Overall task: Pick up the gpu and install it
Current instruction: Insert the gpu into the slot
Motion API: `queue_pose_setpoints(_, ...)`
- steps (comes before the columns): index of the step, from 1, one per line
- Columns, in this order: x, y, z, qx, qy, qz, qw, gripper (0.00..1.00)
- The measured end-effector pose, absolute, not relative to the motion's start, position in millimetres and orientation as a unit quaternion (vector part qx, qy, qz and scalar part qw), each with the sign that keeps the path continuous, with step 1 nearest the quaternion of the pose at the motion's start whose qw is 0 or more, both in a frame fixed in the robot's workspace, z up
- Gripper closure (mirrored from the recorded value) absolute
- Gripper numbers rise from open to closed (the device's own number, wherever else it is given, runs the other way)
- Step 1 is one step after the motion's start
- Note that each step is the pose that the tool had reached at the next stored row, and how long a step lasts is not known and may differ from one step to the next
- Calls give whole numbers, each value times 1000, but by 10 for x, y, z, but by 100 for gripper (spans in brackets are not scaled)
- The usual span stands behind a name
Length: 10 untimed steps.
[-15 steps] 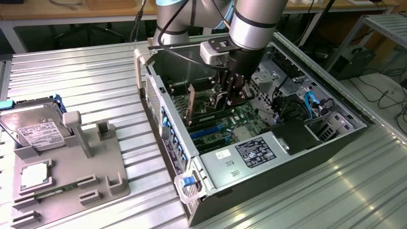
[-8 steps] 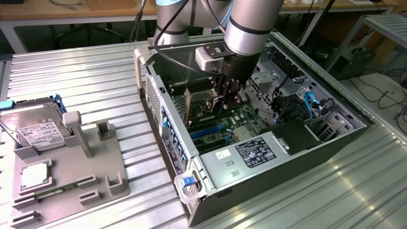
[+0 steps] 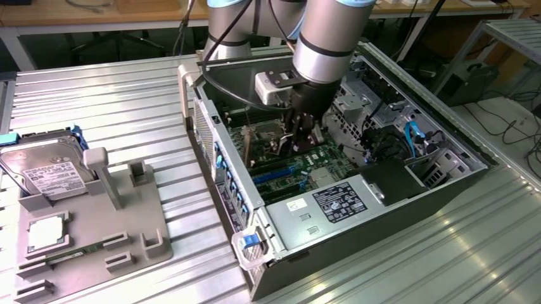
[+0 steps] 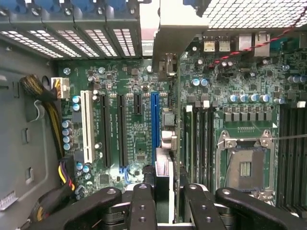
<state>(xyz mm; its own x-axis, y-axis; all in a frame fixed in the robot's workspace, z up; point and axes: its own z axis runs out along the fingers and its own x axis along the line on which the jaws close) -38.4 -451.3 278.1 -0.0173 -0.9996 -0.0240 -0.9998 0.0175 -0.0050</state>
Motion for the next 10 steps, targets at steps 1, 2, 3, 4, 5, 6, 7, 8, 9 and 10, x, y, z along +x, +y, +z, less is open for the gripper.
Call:
queue_pose_setpoints(1, -384, -4519, 2766, -701, 713, 7, 11, 72)
queue_pose_setpoints(2, -385, -4523, 2749, -701, 713, 7, 11, 72)
queue_pose_setpoints(3, -385, -4529, 2732, -702, 712, 7, 11, 72)
queue_pose_setpoints(4, -385, -4550, 2714, -702, 712, 7, 11, 72)
queue_pose_setpoints(5, -394, -4554, 2696, -702, 713, 7, 11, 72)
queue_pose_setpoints(6, -407, -4555, 2688, -702, 712, 7, 11, 72)
queue_pose_setpoints(7, -428, -4556, 2678, -702, 712, 7, 11, 72)
queue_pose_setpoints(8, -441, -4556, 2673, -702, 712, 7, 11, 72)
queue_pose_setpoints(9, -455, -4557, 2660, -702, 712, 7, 11, 72)
queue_pose_setpoints(10, -469, -4576, 2640, -702, 712, 7, 11, 72)
